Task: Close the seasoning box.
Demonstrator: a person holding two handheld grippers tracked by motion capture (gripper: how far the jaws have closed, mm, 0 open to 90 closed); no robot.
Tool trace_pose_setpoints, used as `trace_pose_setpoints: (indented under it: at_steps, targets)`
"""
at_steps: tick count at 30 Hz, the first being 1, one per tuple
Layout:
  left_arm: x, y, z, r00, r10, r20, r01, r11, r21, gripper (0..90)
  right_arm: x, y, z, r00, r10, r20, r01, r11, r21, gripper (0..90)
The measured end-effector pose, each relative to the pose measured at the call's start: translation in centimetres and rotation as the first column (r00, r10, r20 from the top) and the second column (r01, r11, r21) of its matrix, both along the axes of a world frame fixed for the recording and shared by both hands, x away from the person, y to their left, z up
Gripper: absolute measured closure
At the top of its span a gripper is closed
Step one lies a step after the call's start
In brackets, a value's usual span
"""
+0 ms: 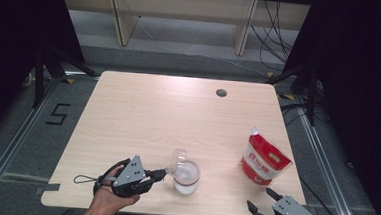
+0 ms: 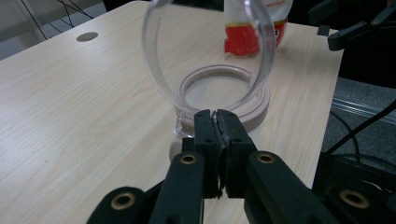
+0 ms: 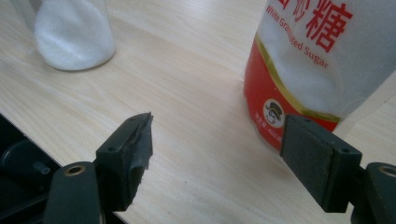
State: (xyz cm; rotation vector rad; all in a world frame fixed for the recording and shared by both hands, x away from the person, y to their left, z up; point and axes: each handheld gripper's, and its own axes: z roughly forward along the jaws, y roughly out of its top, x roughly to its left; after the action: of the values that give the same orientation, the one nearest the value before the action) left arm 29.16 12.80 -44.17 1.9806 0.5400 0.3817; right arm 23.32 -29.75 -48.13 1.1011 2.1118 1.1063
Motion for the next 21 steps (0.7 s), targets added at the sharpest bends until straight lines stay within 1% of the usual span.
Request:
trace_pose_setpoints:
  at_steps: [1,2,3,4,5,6,7,8,9,10,11,12,13,14,15,16,17,18,19,20,21]
  targets:
    - [0.0,0.0,0.0,1.0,0.004,-0.001,-0.004,1.0,-0.006,86.1,0.0,0.0,0.0,1.0,0.0,0.0,0.0,1.0,0.0,26.4]
    - [0.1,-0.2,0.0,1.0,-0.002,-0.001,0.002,0.9998,-0.019,85.8,0.0,0.0,0.0,1.0,0.0,0.0,0.0,1.0,0.0,26.4]
    - [0.0,-0.3,0.1,0.9999,-0.002,-0.015,0.001,0.9997,-0.024,84.6,0.1,0.0,0.0,1.0,0.006,0.003,-0.006,1.0,-0.007,26.4]
    - [0.0,-0.3,0.2,0.9999,-0.01,-0.006,0.01,0.9999,-0.013,82.5,0.1,0.0,0.0,1.0,0.006,0.003,-0.006,1.0,-0.003,26.4]
    - [-0.1,-0.4,0.3,0.9999,-0.01,-0.011,0.009,0.9999,-0.012,80.5,0.0,0.1,0.0,1.0,-0.001,-0.005,0.001,1.0,0.003,26.4]
    - [-0.1,-0.3,0.3,0.9997,-0.025,-0.002,0.025,0.9997,-0.005,79.3,-0.1,0.1,0.0,1.0,0.0,-0.004,0.0,1.0,-0.004,26.4]
    - [-0.1,-0.3,0.3,0.9997,-0.025,-0.002,0.025,0.9997,-0.005,77.5,-0.1,0.1,0.0,1.0,0.0,-0.003,0.0,1.0,-0.003,26.4]
    - [-0.3,-0.2,0.2,0.9997,-0.007,-0.025,0.006,0.9995,-0.031,75.9,0.0,0.1,0.0,1.0,0.003,-0.001,-0.003,1.0,-0.004,26.4]
    - [-0.2,-0.1,0.3,0.9997,-0.021,-0.014,0.021,0.9996,-0.02,74.9,0.0,0.1,0.0,1.0,0.008,0.002,-0.008,1.0,-0.007,26.4]
    - [-0.3,0.0,0.2,0.9993,-0.002,-0.037,0.0,0.9994,-0.034,73.3,0.0,0.1,0.0,1.0,0.0,-0.006,0.0,1.0,0.005,26.4]
    - [-0.2,0.1,0.3,0.9996,-0.011,-0.025,0.011,0.9996,-0.028,71.9,0.1,0.1,0.0,0.9999,0.003,0.016,-0.003,1.0,-0.007,26.4]
    - [-0.2,0.2,0.2,0.9994,-0.004,-0.035,0.003,0.9994,-0.033,69.4,0.1,0.1,0.0,0.9999,0.003,0.017,-0.003,1.0,-0.008,26.4]
    - [-0.3,0.2,0.1,0.9986,0.004,-0.053,-0.007,0.9988,-0.048,66.9,-0.1,0.2,0.0,1.0,0.001,-0.007,-0.001,1.0,0.002,26.4]
    - [-0.3,0.2,0.1,0.9986,0.004,-0.053,-0.007,0.9988,-0.048,65.2,0.0,0.1,0.0,0.9999,0.01,-0.003,-0.01,1.0,-0.007,26.4]
    - [-0.2,0.5,0.1,0.9994,-0.013,-0.033,0.012,0.9996,-0.026,63.3,-0.1,0.2,0.0,1.0,0.001,0.003,-0.001,1.0,-0.016,26.4]
    - [-0.4,0.5,0.0,0.9983,0.007,-0.058,-0.009,0.999,-0.043,63.3,-0.1,0.2,0.0,1.0,0.001,0.003,-0.001,1.0,-0.016,26.4]
    - [-0.4,0.8,-0.2,0.9981,0.01,-0.06,-0.013,0.999,-0.042,58.3,0.0,0.2,0.0,0.9999,0.007,0.014,-0.007,1.0,-0.017,26.4]
    - [-0.2,0.9,-0.2,0.999,-0.006,-0.044,0.004,0.9995,-0.031,55.9,-0.1,0.2,0.0,1.0,0.004,-0.001,-0.004,1.0,-0.01,26.4]
    - [-0.2,0.9,-0.2,0.999,-0.006,-0.044,0.004,0.9995,-0.031,53.5,0.0,0.2,0.0,1.0,0.007,0.002,-0.007,1.0,-0.01,26.4]
    - [-0.4,1.0,-0.4,0.9977,0.016,-0.067,-0.019,0.999,-0.041,53.5,0.0,0.2,0.0,1.0,0.007,0.002,-0.007,1.0,-0.01,26.4]
    - [-0.3,1.2,-0.5,0.9984,0.002,-0.056,-0.003,0.9995,-0.031,49.2,0.0,0.2,0.0,0.9999,0.011,0.001,-0.011,1.0,-0.009,26.3]
